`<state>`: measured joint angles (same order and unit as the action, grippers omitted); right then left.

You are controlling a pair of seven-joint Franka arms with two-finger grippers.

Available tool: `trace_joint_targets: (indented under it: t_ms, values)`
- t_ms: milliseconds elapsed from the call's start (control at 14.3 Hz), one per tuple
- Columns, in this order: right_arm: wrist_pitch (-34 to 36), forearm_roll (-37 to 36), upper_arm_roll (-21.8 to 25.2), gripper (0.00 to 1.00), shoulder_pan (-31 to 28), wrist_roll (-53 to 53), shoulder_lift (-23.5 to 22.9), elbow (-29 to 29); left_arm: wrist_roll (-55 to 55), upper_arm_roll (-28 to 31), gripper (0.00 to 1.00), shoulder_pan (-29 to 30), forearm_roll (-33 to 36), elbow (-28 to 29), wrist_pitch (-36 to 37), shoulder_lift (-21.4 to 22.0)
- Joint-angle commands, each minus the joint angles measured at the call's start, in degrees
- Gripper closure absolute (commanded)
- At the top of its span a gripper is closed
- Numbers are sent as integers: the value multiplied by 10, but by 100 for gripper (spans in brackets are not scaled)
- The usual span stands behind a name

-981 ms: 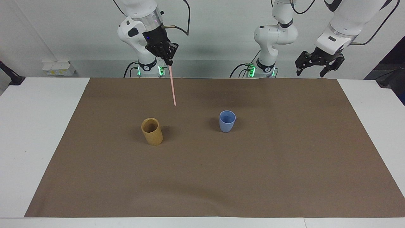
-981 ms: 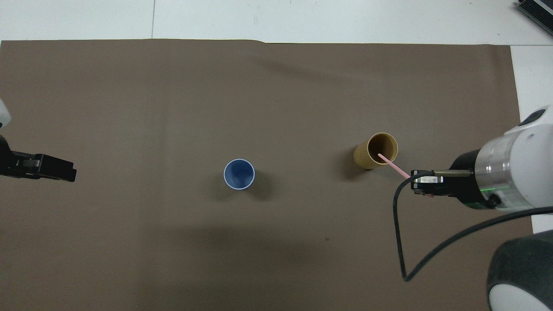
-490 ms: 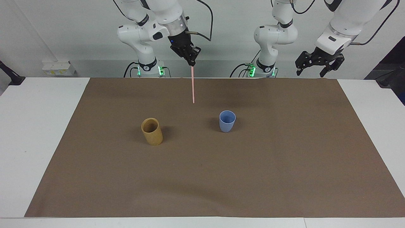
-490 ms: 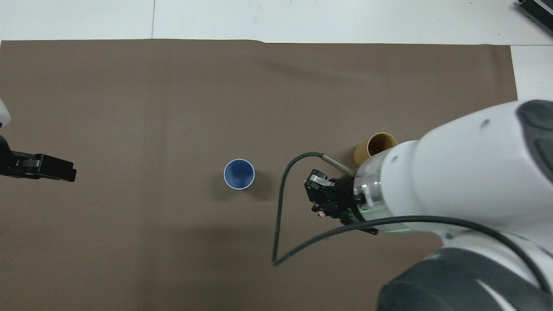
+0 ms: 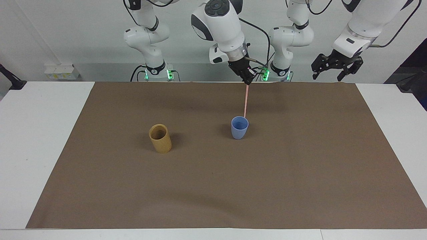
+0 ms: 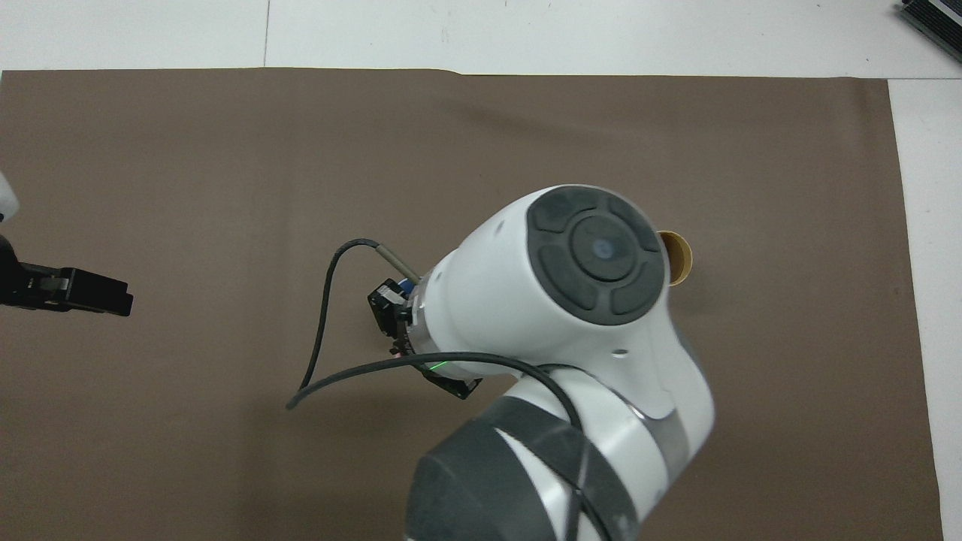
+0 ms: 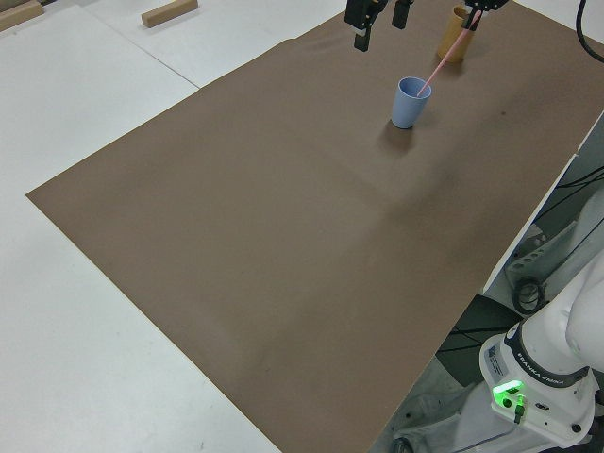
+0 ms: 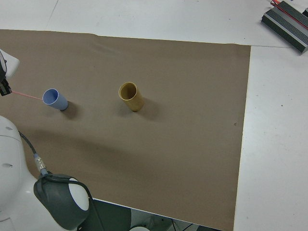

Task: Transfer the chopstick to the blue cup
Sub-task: 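Carry the pink stick with the right gripper over the blue cup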

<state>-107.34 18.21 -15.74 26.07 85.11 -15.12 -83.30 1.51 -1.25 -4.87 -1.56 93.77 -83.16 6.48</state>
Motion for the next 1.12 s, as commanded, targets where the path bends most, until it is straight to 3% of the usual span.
trace_joint_targets:
  t_ms: [0, 1051]
  values:
    - [-1, 2, 2, 100, 1, 16, -19, 17, 6, -2, 0, 6, 5, -4, 6, 4]
    - [-56, -1, 6, 100, -23, 8, -18, -42, 6, -2, 0, 6, 4, -4, 6, 4]
